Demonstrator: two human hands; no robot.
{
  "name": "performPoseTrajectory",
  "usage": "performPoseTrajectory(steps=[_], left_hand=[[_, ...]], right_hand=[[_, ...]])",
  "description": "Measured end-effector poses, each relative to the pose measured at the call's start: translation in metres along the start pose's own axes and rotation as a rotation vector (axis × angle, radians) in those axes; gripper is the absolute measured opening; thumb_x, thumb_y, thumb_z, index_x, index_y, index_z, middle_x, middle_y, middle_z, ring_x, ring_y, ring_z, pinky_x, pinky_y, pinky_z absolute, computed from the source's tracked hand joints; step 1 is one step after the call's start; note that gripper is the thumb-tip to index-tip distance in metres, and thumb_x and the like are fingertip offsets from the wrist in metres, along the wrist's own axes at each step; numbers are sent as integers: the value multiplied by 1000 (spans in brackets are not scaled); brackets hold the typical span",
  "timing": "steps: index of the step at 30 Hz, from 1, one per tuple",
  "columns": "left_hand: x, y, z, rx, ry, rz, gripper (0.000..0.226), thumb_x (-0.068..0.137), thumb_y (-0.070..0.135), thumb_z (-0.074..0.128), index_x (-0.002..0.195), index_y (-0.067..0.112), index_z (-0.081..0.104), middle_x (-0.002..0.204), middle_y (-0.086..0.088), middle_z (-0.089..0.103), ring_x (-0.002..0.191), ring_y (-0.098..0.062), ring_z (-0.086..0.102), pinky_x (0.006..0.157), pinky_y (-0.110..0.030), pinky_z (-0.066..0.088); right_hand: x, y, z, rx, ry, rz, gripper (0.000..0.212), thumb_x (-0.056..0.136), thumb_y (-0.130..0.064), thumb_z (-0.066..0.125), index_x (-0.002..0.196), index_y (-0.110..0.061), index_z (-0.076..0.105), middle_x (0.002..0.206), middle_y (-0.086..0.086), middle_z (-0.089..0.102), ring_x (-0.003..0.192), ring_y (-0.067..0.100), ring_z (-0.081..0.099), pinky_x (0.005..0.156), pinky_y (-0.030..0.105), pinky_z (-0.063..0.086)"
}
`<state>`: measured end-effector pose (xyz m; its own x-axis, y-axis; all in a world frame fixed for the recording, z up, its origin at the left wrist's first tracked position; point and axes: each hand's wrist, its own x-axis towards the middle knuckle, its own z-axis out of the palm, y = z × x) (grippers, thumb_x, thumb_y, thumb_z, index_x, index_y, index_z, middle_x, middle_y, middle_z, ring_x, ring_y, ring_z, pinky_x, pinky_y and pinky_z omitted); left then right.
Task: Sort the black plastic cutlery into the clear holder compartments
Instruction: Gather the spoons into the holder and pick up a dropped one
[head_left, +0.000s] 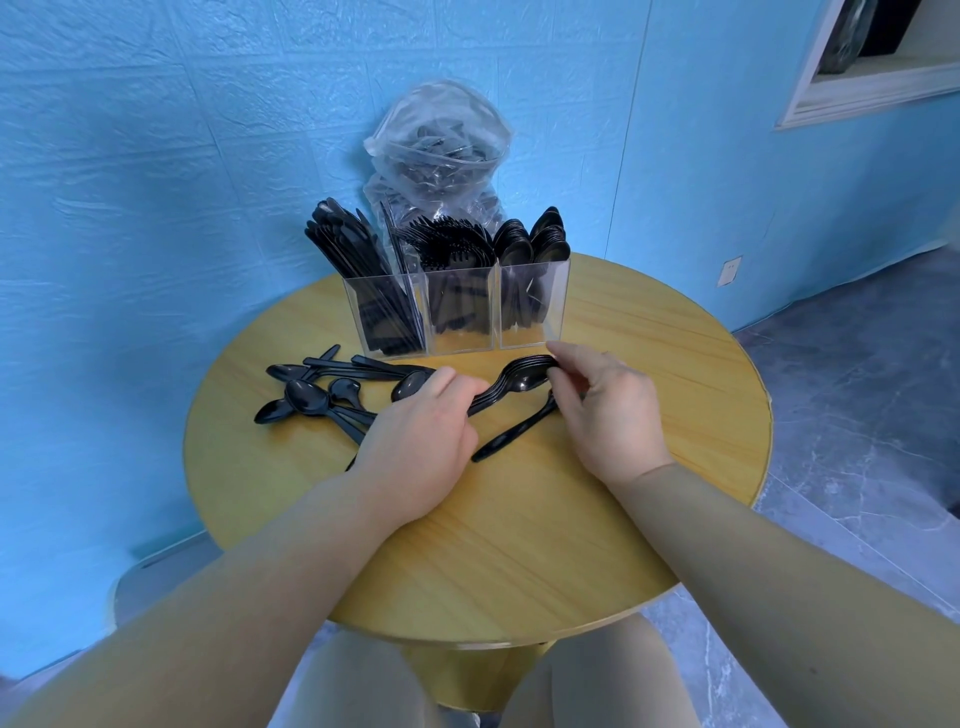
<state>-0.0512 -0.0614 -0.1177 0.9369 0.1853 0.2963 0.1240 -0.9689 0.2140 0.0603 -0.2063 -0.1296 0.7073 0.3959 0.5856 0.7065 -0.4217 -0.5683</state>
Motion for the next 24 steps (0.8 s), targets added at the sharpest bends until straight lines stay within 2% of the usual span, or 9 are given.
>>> performPoseTrajectory(steps=[3,7,10,13,16,19,21,24], left_hand=[[0,3,-6,-42,13,8,37,96,15,39,132,17,47,113,4,55,82,-14,56,69,-31,47],[5,4,-12,135,-2,-7,33,102,31,31,128,20,48,114,4,61,98,-17,58,81,-33,45],[8,1,-17,190,-41,-34,30,102,37,26,113,19,47,96,5,57,86,-19,55,71,-35,43],[5,5,-21,136,-70,-7,25,102,37,23,99,20,40,75,8,44,72,-19,51,64,-37,44],[5,11,-27,141,-39,27,26,102,38,22,99,20,40,73,9,42,72,-20,51,65,-38,45],[7,13,-33,166,-17,57,27,102,37,21,96,19,40,71,8,42,68,-18,50,60,-36,41],[9,13,-38,166,-4,65,27,103,36,20,93,19,39,69,6,43,64,-16,49,56,-34,36],[16,15,-45,124,39,65,28,103,35,20,89,18,37,66,5,44,60,-15,48,52,-34,31]], right_hand=[[1,-2,-2,32,6,-22,28,88,-4,62,115,-8,68,105,7,71,94,20,66,85,8,36],[1,-3,-5,55,15,-62,20,86,-3,64,103,-9,71,93,2,71,77,14,63,79,11,42],[3,-9,-8,117,-29,20,23,90,-9,60,111,-14,68,95,-4,70,79,13,65,82,22,50],[5,-21,-10,175,-19,-16,30,94,-8,53,123,-12,63,109,0,69,97,14,66,90,16,45],[4,-28,-8,139,-1,-55,30,96,-5,49,123,-6,63,98,7,65,85,18,61,79,11,39],[6,-33,-14,143,-8,-33,31,95,-5,50,124,-8,62,96,4,61,82,13,55,75,9,36],[11,-39,-23,240,-51,61,33,95,-7,51,125,-14,61,96,0,62,84,10,56,76,10,40],[23,-51,-38,525,-127,261,30,96,-10,50,123,-19,60,87,-5,67,78,7,61,75,19,50]])
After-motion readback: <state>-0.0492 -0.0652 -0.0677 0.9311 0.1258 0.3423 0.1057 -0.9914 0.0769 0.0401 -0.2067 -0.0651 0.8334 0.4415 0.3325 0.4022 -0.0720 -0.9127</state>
